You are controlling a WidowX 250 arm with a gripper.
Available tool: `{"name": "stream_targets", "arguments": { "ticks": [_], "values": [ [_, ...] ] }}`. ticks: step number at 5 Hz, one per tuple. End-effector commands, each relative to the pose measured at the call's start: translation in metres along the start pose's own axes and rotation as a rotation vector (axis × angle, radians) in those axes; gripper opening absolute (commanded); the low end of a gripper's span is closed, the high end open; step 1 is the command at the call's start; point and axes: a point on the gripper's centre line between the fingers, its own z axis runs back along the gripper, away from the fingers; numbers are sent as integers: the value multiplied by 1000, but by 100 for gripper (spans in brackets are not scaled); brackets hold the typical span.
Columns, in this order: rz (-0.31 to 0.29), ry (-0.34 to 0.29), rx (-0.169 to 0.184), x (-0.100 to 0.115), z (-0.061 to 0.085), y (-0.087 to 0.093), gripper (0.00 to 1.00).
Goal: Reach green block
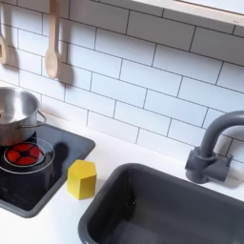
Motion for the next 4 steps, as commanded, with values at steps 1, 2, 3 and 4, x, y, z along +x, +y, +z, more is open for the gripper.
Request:
{"name": "stream_targets", "arguments": {
  "ticks": [1,2,3,4],
  "values": [
    [24,30,-11,5,-14,3,100],
    [25,48,-10,5,-21,2,100],
    [31,60,-18,4,-25,0,100],
    [28,80,-39,-3,-29,1,100]
  ]
}}
